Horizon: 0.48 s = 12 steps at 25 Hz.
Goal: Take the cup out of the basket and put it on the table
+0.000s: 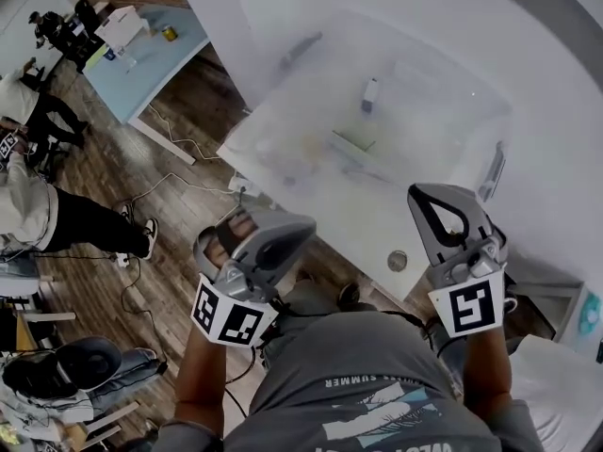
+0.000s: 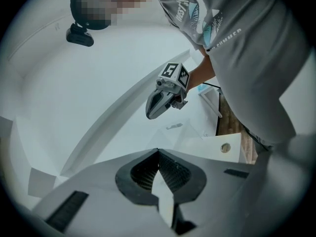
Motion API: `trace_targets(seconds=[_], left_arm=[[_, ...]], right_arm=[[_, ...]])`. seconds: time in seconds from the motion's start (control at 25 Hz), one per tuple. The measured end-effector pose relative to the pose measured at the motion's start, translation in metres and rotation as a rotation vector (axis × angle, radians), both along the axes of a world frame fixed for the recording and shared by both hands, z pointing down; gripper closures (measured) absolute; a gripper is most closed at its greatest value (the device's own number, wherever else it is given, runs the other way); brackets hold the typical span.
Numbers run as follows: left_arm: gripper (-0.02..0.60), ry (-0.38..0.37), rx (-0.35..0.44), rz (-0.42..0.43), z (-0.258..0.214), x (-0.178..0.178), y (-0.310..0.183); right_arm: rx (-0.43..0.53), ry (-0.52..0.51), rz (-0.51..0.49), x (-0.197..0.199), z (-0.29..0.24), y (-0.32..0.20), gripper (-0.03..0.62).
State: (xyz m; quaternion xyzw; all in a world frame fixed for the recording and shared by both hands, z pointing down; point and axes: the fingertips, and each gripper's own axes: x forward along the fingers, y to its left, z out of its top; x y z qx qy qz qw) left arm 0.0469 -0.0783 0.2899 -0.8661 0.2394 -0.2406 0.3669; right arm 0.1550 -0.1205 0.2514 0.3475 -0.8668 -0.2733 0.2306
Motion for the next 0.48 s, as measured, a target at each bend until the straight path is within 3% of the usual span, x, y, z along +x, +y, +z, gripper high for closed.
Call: trace_targets(seconds=[0.48], left_arm=[[0.572, 0.028, -0.036, 0.01, 0.016, 0.0, -0.059]], right_arm=[[-0.017, 0.011, -0.021, -0.013, 0.007, -0.072, 0.583]])
